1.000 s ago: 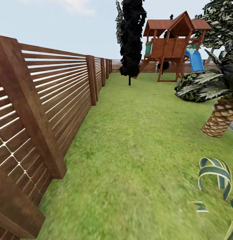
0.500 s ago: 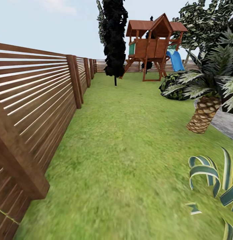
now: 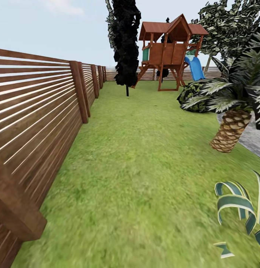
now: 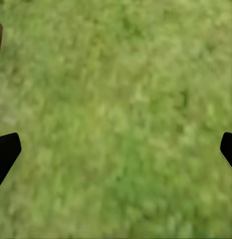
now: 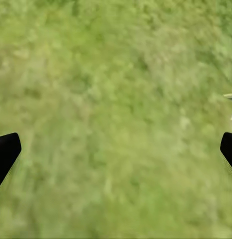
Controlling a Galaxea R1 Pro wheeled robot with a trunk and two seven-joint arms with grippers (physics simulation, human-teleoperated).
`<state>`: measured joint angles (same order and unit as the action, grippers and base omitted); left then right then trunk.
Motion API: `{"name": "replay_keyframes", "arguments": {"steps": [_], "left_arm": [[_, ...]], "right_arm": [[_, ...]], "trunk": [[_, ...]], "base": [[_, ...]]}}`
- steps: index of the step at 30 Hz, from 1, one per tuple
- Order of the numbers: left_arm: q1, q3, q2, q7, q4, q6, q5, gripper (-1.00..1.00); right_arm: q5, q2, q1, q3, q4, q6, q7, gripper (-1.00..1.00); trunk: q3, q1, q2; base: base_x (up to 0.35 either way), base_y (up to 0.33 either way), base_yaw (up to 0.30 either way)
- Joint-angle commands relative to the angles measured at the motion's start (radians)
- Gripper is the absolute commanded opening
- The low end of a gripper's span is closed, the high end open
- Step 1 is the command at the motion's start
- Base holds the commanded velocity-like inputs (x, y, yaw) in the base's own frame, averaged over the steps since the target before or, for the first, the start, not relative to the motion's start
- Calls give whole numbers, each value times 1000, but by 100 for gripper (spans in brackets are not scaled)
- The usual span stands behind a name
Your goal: In the garden, pick up the pesticide atomizer on the floor and spray pesticide onto both trees until each tree trunk is fully covered.
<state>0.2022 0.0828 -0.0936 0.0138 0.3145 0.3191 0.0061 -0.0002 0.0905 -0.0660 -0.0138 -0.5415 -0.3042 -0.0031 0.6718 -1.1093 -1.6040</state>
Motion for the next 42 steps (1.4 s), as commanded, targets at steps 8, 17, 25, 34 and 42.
{"name": "replay_keyframes", "arguments": {"steps": [8, 17, 25, 34, 42], "left_arm": [[0, 0, 0, 0, 0, 0, 0, 100], [0, 0, 0, 0, 0, 0, 0, 100], [0, 0, 0, 0, 0, 0, 0, 100], [0, 0, 0, 0, 0, 0, 0, 100], [-1, 0, 0, 0, 0, 0, 0, 100]], "right_arm": [[1, 0, 0, 0, 0, 0, 0, 100], [1, 0, 0, 0, 0, 0, 0, 100], [1, 0, 0, 1, 0, 0, 0, 100], [1, 0, 0, 1, 0, 0, 0, 100], [0, 0, 0, 0, 0, -21, 1, 100]], "trunk": [[0, 0, 0], [0, 0, 0], [0, 0, 0], [0, 0, 0], [0, 0, 0]], "base": [[340, 0, 0], [340, 0, 0], [340, 0, 0], [340, 0, 0], [340, 0, 0]]}}
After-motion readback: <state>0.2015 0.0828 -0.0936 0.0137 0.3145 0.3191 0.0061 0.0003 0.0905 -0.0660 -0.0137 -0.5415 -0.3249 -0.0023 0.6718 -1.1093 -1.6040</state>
